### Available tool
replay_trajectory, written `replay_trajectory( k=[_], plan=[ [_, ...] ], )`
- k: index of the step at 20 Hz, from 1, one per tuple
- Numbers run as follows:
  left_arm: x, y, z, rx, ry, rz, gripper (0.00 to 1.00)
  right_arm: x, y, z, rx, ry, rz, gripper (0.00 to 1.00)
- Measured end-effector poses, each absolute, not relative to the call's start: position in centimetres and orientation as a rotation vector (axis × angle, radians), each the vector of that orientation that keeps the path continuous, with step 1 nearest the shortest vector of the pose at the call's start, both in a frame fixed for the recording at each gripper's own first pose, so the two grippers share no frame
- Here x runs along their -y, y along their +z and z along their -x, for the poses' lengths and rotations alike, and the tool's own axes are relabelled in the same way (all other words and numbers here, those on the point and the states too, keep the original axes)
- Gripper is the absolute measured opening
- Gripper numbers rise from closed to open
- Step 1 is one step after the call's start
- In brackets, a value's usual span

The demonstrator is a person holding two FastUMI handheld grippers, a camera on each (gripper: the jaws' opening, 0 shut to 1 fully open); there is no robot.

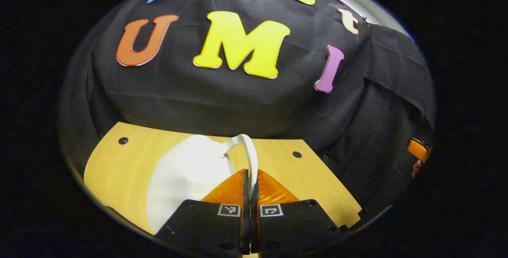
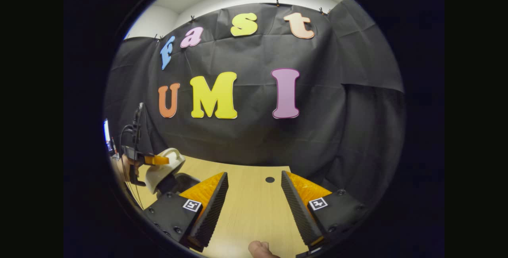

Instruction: First open the suitcase, pack the skin care products into it, and then close the suitcase.

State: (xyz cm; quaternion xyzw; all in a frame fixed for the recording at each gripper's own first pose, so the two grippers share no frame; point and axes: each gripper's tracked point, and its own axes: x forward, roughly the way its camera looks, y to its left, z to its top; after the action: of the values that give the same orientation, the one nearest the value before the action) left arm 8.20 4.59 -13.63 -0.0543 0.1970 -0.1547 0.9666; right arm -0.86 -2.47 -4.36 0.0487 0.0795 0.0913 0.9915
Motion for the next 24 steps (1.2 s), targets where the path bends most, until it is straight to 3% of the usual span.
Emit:
replay_trajectory(
  k=[10,14,24],
  plan=[
    [3.6,-22.5,-7.0,-0.603,-0.35,-0.357,0.04,5.0,-8.5,1.0,-0.247,0.13,-0.162,0.8],
    [3.6,-25.7,-7.6,-0.667,-0.319,-0.422,0.05,6.0,-9.9,1.0,-0.278,0.106,-0.192,0.79],
    [4.7,-30.0,-6.4,-0.662,-0.309,-0.958,0.09,7.2,-12.6,1.0,-0.34,0.057,-0.229,0.8]
  ],
)
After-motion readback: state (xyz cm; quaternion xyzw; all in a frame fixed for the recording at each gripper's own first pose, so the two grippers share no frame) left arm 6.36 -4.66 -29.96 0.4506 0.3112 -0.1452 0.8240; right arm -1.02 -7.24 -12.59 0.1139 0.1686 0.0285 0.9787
